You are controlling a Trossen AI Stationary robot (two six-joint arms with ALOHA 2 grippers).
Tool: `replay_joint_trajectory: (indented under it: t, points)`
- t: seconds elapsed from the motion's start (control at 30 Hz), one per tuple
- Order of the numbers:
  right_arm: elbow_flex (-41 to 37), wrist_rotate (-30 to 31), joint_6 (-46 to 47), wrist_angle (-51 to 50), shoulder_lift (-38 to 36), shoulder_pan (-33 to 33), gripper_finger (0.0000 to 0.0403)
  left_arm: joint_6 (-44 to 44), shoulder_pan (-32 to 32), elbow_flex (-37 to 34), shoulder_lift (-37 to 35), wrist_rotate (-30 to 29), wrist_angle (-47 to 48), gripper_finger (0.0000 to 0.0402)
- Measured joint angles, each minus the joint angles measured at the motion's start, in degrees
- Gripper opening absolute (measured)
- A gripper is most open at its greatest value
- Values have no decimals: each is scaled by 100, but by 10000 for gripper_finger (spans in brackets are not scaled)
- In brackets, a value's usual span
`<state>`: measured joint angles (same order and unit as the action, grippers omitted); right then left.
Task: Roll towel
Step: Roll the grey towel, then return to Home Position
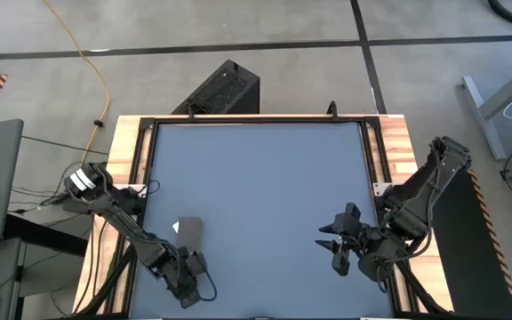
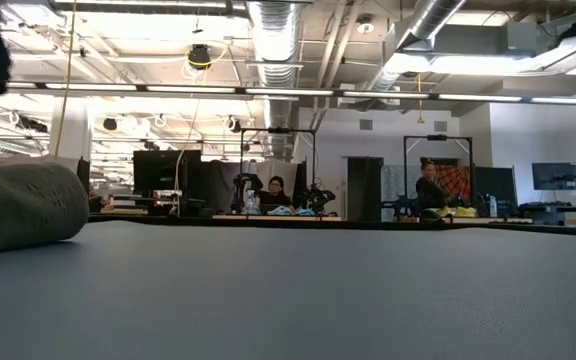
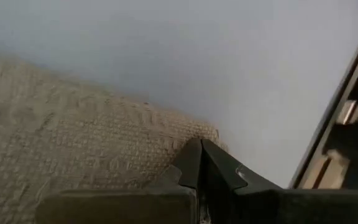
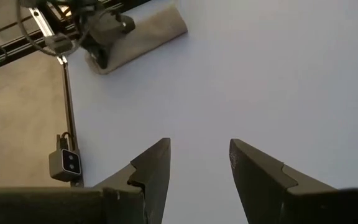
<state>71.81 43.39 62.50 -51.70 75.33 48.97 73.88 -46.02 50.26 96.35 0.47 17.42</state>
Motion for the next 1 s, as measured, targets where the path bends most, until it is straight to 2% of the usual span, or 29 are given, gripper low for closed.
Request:
replay_joint_trajectory:
  t: [0.17,0.3,0.47,0.57,0.63,0.73,0.83,1.0]
  points:
    - [0,0,1,4,0,0,191,-285,-89,249,-545,-316,508,0]
    - [0,0,0,5,0,-35,191,-270,-62,276,-963,-977,1059,0]
    - [0,82,-10,47,0,-39,191,-483,88,280,-1559,-2049,828,0]
    - [0,406,-256,201,0,-38,191,-1222,452,284,-1766,-2684,71,0]
    - [-2,684,-509,306,0,-64,191,-1938,835,291,-1762,-2511,-654,0]
    - [-1,748,-819,505,0,-198,191,-2829,1431,289,-1703,-1915,-1341,0]
    - [-2,559,-1203,803,0,-329,191,-3411,1860,287,-1840,-1703,-1504,0]
    - [-9,3,-2473,1711,-176,-593,190,-4173,2212,287,-2490,-1434,-1499,0]
